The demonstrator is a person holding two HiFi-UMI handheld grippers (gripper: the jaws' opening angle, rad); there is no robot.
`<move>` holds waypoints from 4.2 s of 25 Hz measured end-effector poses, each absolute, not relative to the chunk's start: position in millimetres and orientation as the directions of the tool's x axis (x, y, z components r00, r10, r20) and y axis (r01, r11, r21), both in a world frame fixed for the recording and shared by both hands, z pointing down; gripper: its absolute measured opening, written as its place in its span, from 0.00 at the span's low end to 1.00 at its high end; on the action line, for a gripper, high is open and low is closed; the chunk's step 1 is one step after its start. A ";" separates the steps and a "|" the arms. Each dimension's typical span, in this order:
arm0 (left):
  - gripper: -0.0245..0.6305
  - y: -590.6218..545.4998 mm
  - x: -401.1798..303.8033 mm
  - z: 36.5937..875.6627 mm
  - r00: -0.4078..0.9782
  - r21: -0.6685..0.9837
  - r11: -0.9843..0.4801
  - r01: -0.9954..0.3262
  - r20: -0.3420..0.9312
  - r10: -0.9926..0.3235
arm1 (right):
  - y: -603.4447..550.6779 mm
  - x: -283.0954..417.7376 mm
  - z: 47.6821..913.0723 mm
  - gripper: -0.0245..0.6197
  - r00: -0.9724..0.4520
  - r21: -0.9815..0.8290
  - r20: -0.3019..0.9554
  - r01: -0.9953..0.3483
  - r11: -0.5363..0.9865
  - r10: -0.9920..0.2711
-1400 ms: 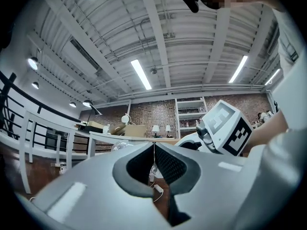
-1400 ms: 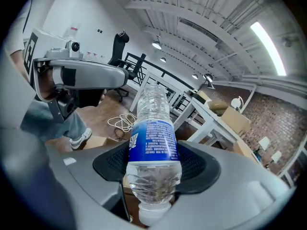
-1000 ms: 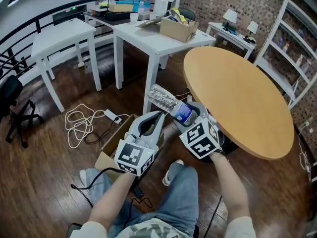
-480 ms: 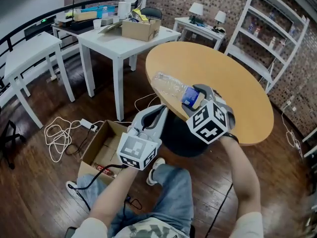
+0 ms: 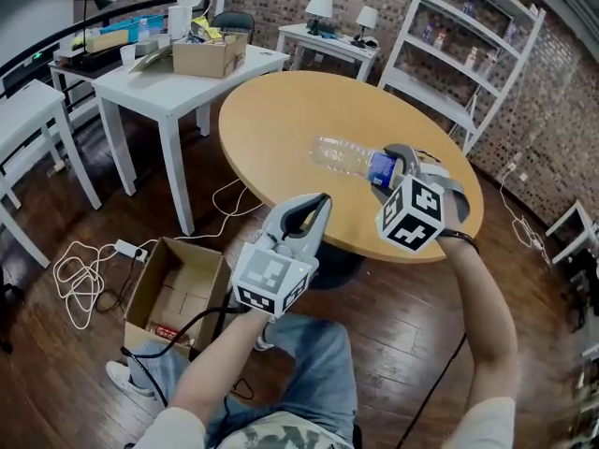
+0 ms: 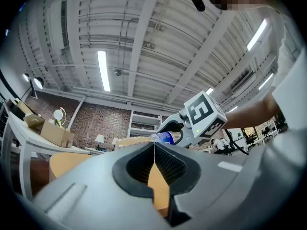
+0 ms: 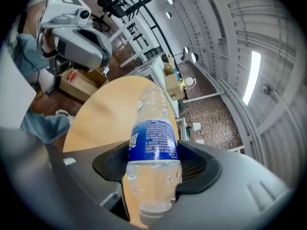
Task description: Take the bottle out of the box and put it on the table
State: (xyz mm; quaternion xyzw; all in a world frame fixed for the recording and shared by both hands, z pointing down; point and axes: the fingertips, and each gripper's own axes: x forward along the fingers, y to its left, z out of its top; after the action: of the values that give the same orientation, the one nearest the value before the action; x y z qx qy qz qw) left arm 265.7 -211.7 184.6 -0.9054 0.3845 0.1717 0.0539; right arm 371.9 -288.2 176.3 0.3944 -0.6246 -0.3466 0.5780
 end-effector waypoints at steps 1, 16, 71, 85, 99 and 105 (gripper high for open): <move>0.04 -212.0 268.4 183.9 0.646 0.038 -0.702 -0.711 -0.357 -0.674 | -289.5 382.9 174.0 0.49 0.010 0.895 0.445 -0.038 0.445 -0.895; 0.04 -226.6 293.2 183.1 0.675 0.086 -0.757 -0.648 -0.396 -0.623 | -315.0 445.3 140.7 0.50 0.324 0.466 0.434 0.718 0.517 -0.841; 0.04 -216.9 210.9 182.3 0.592 0.099 -0.678 -0.728 -0.407 -0.696 | -324.6 350.4 141.2 0.67 0.328 0.449 0.345 0.765 0.462 -0.879; 0.04 -191.5 154.2 167.0 0.496 0.079 -0.571 -0.817 -0.407 -0.767 | -224.2 204.3 159.8 0.38 -0.302 0.924 0.347 0.274 0.267 -0.888; 0.04 -137.5 50.2 171.8 0.309 0.043 -0.352 -0.935 -0.389 -0.868 | -119.4 76.5 177.1 0.09 -0.757 0.706 0.085 -0.413 0.576 -0.648; 0.04 -99.3 3.1 184.9 0.213 0.032 -0.242 -0.970 -0.367 -0.905 | -95.3 41.2 195.4 0.04 -0.828 0.340 -0.032 -0.535 0.773 -0.559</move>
State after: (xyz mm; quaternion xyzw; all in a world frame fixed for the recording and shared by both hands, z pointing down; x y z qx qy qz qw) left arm 3.1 -99.3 184.9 -0.7721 0.6071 0.1572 0.1027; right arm 41.2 -95.3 195.4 0.2908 -0.9409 -0.1698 0.0354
